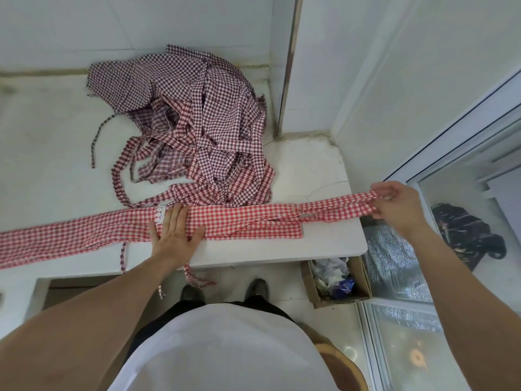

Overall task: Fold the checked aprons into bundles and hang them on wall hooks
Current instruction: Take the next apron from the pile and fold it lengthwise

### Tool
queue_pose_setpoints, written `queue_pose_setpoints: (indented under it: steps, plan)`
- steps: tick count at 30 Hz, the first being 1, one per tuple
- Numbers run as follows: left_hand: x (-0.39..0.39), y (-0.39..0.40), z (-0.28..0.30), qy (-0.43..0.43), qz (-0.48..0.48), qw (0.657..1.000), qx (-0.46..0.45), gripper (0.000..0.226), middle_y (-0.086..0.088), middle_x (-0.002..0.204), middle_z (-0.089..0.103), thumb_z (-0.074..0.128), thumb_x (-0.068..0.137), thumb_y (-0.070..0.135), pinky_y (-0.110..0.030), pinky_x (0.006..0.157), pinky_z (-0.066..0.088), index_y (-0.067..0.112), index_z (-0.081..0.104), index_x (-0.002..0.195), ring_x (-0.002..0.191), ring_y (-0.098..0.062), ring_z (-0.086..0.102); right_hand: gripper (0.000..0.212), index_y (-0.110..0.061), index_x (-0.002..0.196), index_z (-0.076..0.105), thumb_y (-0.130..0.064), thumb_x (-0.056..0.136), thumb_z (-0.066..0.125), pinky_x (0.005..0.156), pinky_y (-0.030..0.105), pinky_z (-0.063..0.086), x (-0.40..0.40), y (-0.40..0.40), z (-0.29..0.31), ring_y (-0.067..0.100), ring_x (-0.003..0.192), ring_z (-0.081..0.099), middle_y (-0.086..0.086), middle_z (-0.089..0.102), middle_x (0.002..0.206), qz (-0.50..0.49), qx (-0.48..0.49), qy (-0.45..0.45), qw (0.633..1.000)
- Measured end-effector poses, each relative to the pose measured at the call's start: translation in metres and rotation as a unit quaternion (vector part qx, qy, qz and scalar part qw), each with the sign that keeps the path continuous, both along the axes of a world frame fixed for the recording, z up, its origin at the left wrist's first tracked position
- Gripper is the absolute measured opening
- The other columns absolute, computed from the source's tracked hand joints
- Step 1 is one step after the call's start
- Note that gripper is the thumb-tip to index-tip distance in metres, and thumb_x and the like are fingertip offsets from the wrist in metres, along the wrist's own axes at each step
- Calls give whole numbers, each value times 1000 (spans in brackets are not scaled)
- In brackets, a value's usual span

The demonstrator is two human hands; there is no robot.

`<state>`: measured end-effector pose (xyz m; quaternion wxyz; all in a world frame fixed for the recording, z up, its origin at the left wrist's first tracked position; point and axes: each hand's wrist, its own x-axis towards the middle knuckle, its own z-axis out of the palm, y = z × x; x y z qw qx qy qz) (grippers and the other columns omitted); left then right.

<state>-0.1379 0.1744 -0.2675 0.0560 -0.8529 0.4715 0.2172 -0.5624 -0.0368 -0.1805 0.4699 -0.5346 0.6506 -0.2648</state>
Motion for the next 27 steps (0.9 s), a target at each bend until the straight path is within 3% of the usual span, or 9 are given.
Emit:
queue_pose_setpoints:
  steps: [1, 3, 7, 12, 16, 19, 22, 25, 27]
  plan:
    - [0, 0, 0, 1, 0, 1000, 2, 80, 7, 165, -16, 14, 94, 69, -50, 116, -19, 26, -8, 158, 151, -13, -16, 26, -15, 103, 66, 5, 85, 65, 65, 25, 52, 4, 1, -2, 16, 75, 63, 6, 69, 104, 3, -102, 142, 985]
    - [-1, 0, 1, 6, 0, 1000, 9, 80, 7, 164, -17, 12, 94, 70, -50, 116, -19, 27, -10, 157, 150, -13, -18, 27, -16, 106, 66, -1, 85, 62, 76, 30, 47, 5, 5, -12, 25, 85, 64, 5, 69, 108, 8, -177, 269, 947]
    - [-5, -2, 2, 8, 0, 1000, 18, 79, 7, 164, -18, 13, 95, 69, -50, 116, -20, 26, -11, 157, 150, -12, -19, 35, -7, 120, 64, 0, 87, 58, 91, 43, 52, 24, 16, -38, 36, 105, 64, 16, 69, 114, -19, -109, 261, 959]
    - [4, 0, 3, 9, -2, 1000, 9, 78, 8, 164, -17, 13, 95, 69, -50, 117, -20, 28, -9, 158, 150, -11, -18, 21, -5, 104, 70, -7, 84, 74, 76, 31, 49, 23, 18, -26, 21, 83, 63, 7, 70, 95, 15, -136, 188, 973]
    - [-3, -1, 4, 17, -23, 999, 13, 77, 11, 163, -21, 8, 94, 69, -49, 116, -23, 30, -13, 157, 147, -6, -24, 17, -8, 101, 71, -3, 84, 70, 66, 36, 58, -10, 9, -29, 24, 71, 68, 9, 72, 87, -3, -41, 250, 967]
    - [-1, -3, 1, 15, -21, 1000, 15, 78, 11, 162, -23, 6, 93, 70, -50, 117, -22, 29, -14, 156, 147, -7, -25, 26, -1, 118, 64, 4, 94, 57, 38, 21, 46, -14, 6, -34, 10, 45, 60, 9, 68, 78, -28, 106, 59, 992]
    - [4, 0, 0, 18, -31, 999, 10, 80, 11, 163, -21, 6, 91, 71, -50, 116, -22, 29, -12, 157, 148, -7, -23, 29, -1, 123, 59, 0, 95, 57, 39, 15, 42, -27, 5, -24, 5, 48, 53, 10, 62, 85, -5, 216, -146, 966]
    - [4, 0, -1, 18, -33, 999, 12, 80, 11, 163, -22, 4, 90, 72, -50, 117, -21, 29, -14, 157, 148, -8, -23, 70, -3, 108, 69, -19, 47, 98, 55, 17, 56, -40, 1, -15, 9, 62, 65, 11, 66, 86, 36, 239, -271, 932]
    - [5, 0, -2, 15, -36, 999, 7, 82, 11, 163, -21, 1, 88, 73, -51, 117, -20, 30, -14, 156, 148, -7, -23, 77, -5, 96, 77, -24, 26, 104, 62, 19, 59, -42, -1, -12, 13, 70, 70, 10, 71, 83, 64, 228, -282, 930]
